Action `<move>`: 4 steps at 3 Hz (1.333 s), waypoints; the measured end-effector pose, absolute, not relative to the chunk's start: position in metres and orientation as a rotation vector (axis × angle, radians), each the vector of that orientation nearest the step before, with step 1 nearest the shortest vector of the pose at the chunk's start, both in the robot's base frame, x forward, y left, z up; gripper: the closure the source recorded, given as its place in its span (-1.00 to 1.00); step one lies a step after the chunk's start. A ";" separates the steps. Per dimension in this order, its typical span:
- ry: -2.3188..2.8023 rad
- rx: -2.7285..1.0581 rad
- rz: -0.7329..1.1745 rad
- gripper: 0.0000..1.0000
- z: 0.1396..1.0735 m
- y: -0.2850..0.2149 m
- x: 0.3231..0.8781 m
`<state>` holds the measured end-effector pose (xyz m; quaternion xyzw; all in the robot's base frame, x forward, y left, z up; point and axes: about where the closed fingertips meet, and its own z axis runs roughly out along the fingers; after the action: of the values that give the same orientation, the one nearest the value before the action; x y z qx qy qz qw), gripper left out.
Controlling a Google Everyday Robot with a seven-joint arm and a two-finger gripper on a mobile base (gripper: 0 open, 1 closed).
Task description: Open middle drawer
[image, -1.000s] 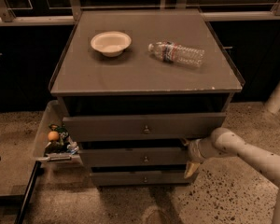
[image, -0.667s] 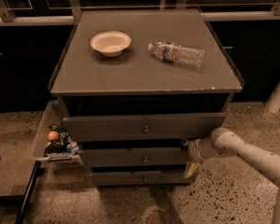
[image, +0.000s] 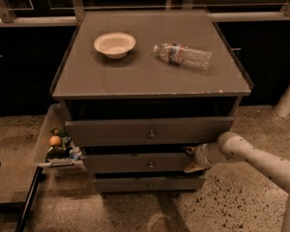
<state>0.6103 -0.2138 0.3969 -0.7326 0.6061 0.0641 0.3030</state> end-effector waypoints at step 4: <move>1.618 -1.923 0.230 0.24 0.419 -0.229 0.579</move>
Offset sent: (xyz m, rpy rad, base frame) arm -0.0553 -0.0368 0.0428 0.0465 0.0489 -0.0190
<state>0.5786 -0.2289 0.4189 -0.7259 0.6107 0.0868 0.3043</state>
